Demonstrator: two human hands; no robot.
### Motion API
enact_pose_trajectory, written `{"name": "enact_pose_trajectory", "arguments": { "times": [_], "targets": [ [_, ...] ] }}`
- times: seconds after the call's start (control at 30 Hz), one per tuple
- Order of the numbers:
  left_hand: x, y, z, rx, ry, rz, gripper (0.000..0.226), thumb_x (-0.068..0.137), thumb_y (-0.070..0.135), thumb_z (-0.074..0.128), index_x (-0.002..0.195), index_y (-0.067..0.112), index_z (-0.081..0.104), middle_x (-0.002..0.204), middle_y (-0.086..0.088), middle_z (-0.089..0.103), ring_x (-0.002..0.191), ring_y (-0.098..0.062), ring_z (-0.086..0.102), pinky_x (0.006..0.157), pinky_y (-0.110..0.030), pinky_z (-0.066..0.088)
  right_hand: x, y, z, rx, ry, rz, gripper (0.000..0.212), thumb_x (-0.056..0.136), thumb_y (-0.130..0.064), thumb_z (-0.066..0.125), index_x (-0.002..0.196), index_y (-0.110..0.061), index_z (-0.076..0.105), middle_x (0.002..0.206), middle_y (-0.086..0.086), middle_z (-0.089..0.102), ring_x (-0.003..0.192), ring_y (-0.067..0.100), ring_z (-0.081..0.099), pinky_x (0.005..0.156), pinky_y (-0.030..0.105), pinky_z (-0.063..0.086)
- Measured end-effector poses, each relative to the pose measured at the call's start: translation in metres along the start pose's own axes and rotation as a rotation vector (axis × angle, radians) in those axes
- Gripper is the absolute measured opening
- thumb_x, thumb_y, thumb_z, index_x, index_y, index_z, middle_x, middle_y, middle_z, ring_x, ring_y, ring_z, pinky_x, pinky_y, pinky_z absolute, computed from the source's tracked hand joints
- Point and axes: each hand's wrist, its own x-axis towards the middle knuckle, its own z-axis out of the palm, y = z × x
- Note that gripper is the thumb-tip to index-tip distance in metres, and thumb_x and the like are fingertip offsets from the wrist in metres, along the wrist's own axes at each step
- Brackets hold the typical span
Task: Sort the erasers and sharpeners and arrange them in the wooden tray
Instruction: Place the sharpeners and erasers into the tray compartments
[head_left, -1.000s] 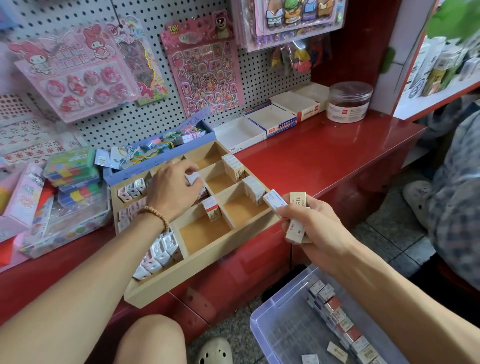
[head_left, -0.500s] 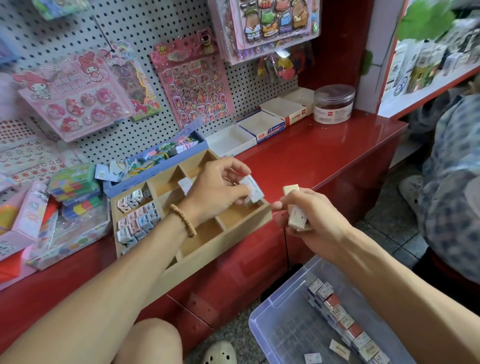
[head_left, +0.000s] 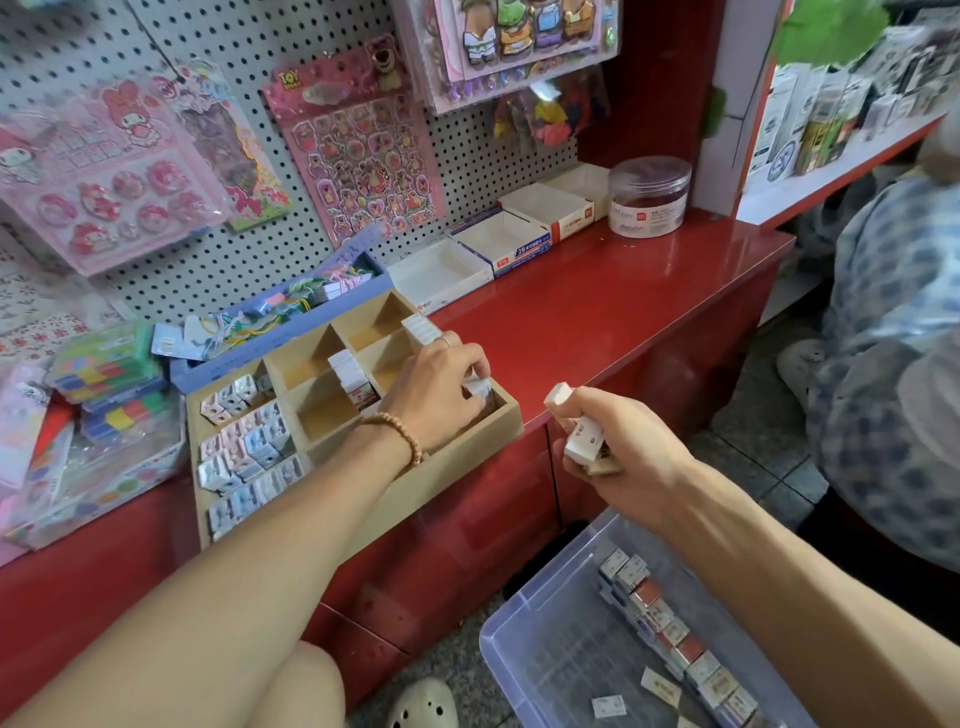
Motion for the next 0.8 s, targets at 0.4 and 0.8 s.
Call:
{"name": "enact_pose_trajectory", "arguments": {
  "times": [0.4,0.8],
  "targets": [
    [-0.017,0.008,-0.006,-0.269,0.165,0.002,0.02,0.09,0.041,0.063,0.093,0.025,0.075,0.077,0.009,0.069,0.071,-0.009,0.065,0.069,-0.03,0.055,0.0,-0.001,0.013,-0.023,-0.065,-0.083,0.008,0.087,0.0,0.065,0.091,-0.007,0.065,0.066,0.004,0.063,0.057,0.017,0.057,0.045,0.024,0.035],
    [-0.016,0.014,-0.027,-0.736,0.011,-0.233,0.009,0.088,0.007,0.065,0.087,0.013,0.072,0.084,-0.015,0.071,0.063,-0.01,0.064,0.048,-0.022,0.049,0.0,-0.003,0.027,0.163,0.067,0.064,0.027,0.095,-0.033,0.065,0.099,-0.007,0.061,0.065,0.008,0.066,0.049,0.018,0.062,0.043,0.023,0.049]
  ]
}}
